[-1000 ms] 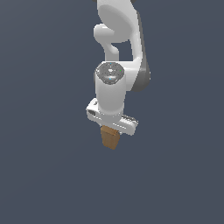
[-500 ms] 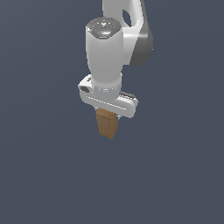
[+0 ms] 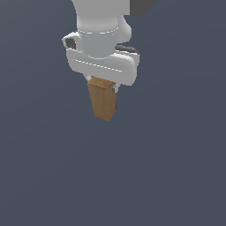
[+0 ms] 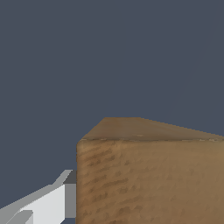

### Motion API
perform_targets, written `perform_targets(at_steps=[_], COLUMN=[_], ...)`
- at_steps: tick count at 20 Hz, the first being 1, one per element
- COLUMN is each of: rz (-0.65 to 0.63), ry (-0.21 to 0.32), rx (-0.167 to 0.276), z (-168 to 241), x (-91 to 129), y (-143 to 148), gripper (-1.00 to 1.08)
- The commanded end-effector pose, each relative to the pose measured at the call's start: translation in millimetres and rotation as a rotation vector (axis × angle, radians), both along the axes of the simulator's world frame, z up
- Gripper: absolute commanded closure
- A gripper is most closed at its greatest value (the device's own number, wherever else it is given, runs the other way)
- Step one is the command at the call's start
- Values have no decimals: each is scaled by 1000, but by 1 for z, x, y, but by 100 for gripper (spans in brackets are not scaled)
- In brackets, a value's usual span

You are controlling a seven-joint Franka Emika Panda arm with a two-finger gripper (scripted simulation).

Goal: Pick up the object and move it to a goal position.

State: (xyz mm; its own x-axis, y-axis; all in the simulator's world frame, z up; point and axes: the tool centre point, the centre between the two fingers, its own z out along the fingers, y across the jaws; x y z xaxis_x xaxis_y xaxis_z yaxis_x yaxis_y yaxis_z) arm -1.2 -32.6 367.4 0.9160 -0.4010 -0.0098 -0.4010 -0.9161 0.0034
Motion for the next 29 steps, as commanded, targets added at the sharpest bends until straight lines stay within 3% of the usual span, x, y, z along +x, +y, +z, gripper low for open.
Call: perform_targets(at_steps=[1, 14, 29], rz=[0, 0, 1], ry=[-10, -10, -10], rx=[0, -1, -1], z=[35, 155, 192], x=[-6, -30, -35], y=[-4, -21, -26], gripper=[108, 108, 108])
